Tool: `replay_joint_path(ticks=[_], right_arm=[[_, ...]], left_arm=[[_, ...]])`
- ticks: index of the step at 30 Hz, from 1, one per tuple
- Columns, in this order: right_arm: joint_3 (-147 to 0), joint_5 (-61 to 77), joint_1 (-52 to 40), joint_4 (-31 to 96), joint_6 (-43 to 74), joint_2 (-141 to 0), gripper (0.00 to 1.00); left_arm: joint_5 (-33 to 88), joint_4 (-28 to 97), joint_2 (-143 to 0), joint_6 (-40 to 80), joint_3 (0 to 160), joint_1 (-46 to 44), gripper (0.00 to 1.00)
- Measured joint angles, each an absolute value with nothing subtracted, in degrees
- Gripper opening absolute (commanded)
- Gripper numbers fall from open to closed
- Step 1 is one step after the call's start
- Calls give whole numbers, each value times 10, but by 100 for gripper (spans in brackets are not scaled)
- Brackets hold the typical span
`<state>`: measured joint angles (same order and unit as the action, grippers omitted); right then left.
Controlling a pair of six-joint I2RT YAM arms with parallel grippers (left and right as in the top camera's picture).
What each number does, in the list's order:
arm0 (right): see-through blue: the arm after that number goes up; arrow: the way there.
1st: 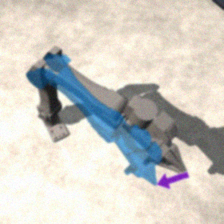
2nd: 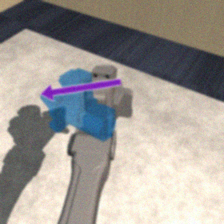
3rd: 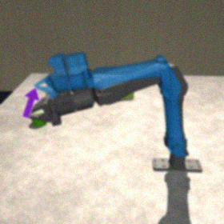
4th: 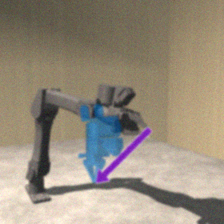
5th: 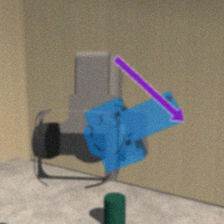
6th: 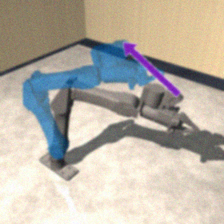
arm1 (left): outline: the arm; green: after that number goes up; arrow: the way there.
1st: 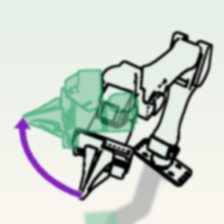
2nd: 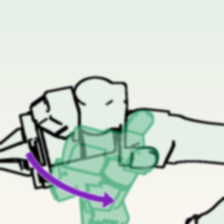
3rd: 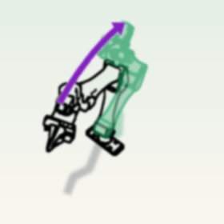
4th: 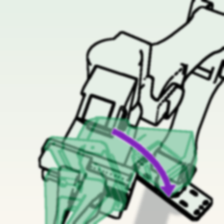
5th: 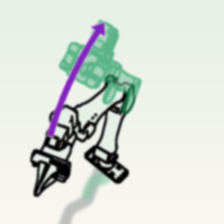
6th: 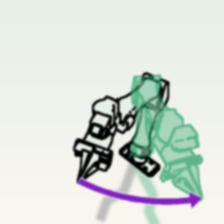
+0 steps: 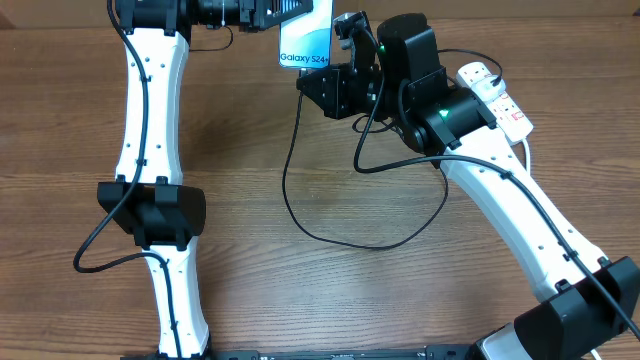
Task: Plug charger to phone and switch on socket
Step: 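Push the USB-C plug up into the phone's port with the right gripper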
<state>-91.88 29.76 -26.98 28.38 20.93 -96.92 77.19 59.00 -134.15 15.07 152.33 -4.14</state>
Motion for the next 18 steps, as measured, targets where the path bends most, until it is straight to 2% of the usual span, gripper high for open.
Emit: replay_joint_path(ticks=[18], right_arm=[[-919,300,-269,279,211,-970,4]], left_arm=[[776,588,-1341,150,1523,-41,4]])
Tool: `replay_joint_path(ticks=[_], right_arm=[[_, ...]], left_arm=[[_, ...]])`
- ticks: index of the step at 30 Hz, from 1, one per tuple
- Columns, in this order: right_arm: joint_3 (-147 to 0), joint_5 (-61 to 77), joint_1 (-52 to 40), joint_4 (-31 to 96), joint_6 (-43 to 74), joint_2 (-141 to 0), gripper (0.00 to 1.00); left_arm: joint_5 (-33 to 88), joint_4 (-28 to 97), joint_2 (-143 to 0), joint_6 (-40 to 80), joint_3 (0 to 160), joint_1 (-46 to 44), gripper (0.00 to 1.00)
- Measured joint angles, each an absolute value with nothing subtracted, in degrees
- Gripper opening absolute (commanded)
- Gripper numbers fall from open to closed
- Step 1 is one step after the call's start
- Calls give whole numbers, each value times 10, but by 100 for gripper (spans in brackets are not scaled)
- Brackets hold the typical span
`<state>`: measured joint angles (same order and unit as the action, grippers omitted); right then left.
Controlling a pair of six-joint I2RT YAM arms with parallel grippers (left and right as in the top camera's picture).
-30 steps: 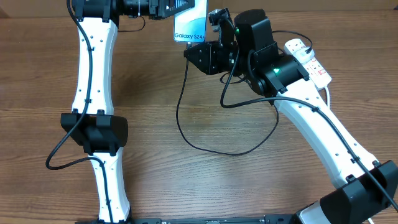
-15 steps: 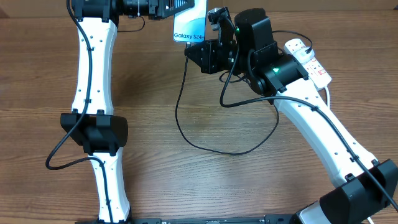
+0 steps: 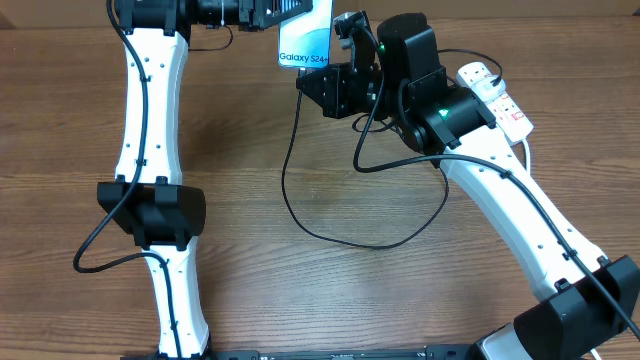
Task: Plug charger to phone and switch on socket
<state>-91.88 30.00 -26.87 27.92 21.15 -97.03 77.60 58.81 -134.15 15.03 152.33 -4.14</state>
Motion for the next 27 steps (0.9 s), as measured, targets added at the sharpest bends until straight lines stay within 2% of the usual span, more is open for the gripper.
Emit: replay_joint_path(ticks=[8,9,13,15,17,19,22,24,27], right_arm=[[-919,300,-269,280,211,-970,4],[-919,300,-269,280,211,-970,6],[-919,299,-269,274,212,-970,29],[-919,301,-269,270,213,-970,53],[-919,302,-270,270,211,-970,59],[-919,298,-270,270,211,-970,69],[-919,292,-269,275,211,-970,76],[-919,276,-269,288,211,-970,88],[-919,246,-269,307,211,-970,95]], left_arm=[[776,598,-1341,146,1523,-41,4],[776,598,-1341,146,1523,-41,4],[775,602,-1341,146,1523,-41,4],[769,602,-1341,144,1523,-42,4],[755,602,-1341,144,1523,-41,4],[744,603,-1341,144,1523,-41,4],[718,608,-1341,144,1523,-41,4],[692,616,-1341,144,1523,-41,4],[648,634,-1341,144,1523,-37,4]])
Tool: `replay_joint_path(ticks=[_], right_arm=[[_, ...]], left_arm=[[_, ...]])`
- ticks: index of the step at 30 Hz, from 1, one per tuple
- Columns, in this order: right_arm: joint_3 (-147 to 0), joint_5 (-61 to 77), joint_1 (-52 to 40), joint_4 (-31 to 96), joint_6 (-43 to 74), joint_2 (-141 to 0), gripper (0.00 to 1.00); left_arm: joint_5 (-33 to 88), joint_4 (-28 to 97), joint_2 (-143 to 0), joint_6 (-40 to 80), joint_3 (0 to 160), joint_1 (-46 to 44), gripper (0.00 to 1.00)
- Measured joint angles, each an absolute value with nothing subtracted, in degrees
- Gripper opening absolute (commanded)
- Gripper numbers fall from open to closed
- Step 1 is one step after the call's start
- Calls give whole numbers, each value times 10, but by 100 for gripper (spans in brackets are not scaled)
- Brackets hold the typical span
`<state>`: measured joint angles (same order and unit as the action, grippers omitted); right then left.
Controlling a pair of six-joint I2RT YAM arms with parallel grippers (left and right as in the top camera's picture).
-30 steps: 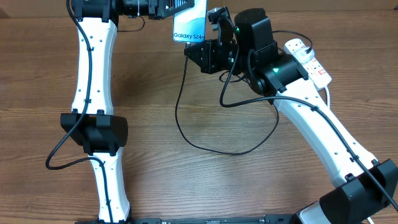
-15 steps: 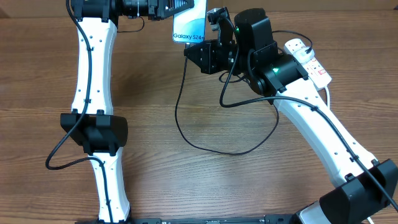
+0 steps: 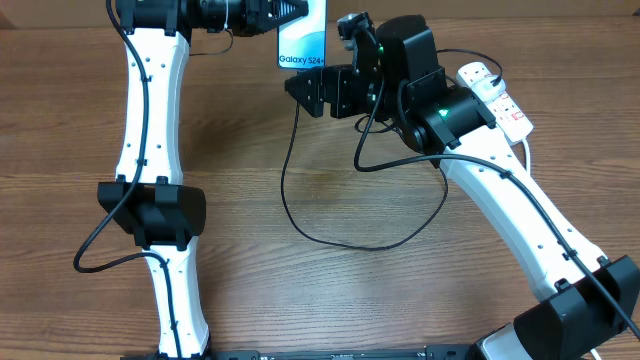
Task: Plug charger to phone and switch on socket
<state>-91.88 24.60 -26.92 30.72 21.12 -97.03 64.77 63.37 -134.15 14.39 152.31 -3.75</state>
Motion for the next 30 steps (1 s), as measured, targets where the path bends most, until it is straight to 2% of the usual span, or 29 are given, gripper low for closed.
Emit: replay_joint_path(ticks=[2,9,18,30], right_arm=[[-919,218,-269,317,211,-970,100],[-919,115,-263,343,210,-970,100],[-919,72,-216,366,210,-970,100],[-919,66,-151,371,234,-970,100]], left_arm=[[622,646,-1341,143,1523,-36,4],[546,701,-1341,113,1503,-32,4],[471,718,-1341,62,1375,-33,4],[449,580,-1342,56,1182,-84,4]])
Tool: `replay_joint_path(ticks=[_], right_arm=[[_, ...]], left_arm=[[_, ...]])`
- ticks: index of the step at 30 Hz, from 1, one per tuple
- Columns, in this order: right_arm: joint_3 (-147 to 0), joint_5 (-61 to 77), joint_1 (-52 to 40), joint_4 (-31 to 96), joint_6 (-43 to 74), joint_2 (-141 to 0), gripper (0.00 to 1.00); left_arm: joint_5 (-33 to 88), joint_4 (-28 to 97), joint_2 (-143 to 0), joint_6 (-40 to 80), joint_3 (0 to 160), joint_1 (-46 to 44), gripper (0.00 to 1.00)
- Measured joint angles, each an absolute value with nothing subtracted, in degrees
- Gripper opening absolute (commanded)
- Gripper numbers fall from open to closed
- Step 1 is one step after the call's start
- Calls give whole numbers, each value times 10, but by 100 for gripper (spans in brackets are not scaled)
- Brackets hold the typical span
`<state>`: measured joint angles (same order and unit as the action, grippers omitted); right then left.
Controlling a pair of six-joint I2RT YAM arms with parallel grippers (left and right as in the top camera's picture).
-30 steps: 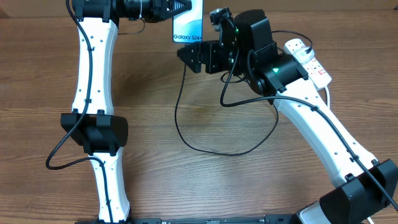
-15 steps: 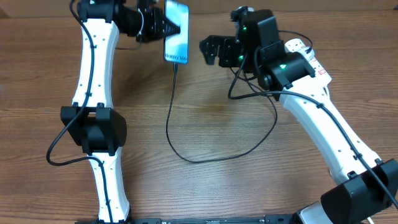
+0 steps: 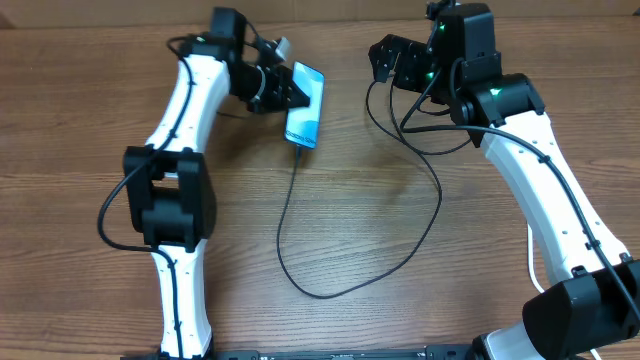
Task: Plug charger to phone and switch on socket
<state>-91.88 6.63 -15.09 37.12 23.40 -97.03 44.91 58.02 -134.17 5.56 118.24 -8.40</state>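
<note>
The phone lies slanted near the back of the table, screen up. The black charger cable runs into its lower end. My left gripper sits at the phone's left edge and looks shut on it. My right gripper is off to the right of the phone, apart from it. It is open with nothing between its fingers. The socket strip is hidden under my right arm.
The charger cable loops wide over the table middle and climbs back toward my right arm. A thin white lead shows beside the right arm's lower link. Both arm bases stand at the front edge.
The phone was at the table's far edge in my left gripper and is now lower down and slanted, with the cable in it. My right gripper has moved right and up, covering the socket strip.
At first my left gripper held the phone at the far edge, with my right gripper just under its lower end by the cable. The right gripper then shifted slightly left. Now the cable sits in the phone and the right gripper is away from it.
</note>
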Motion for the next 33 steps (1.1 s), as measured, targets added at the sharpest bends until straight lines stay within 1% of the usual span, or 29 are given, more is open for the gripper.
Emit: replay_joint_path(ticks=[6,12,20,33], right_arm=[[-919,66,-151,380,238,-970,100],[-919,66,-151,392,238,-970,100],[-919,66,-151,398,238,-970,100],[-919,66,-151,400,238,-970,100]], left_arm=[[408,493,-1342,78,1111,-113,4],[395,436,-1342,91,1073,-115,4],[388,411,-1342,109,1061,-114,4],[370,409,-1351,140,1061,-114,4]])
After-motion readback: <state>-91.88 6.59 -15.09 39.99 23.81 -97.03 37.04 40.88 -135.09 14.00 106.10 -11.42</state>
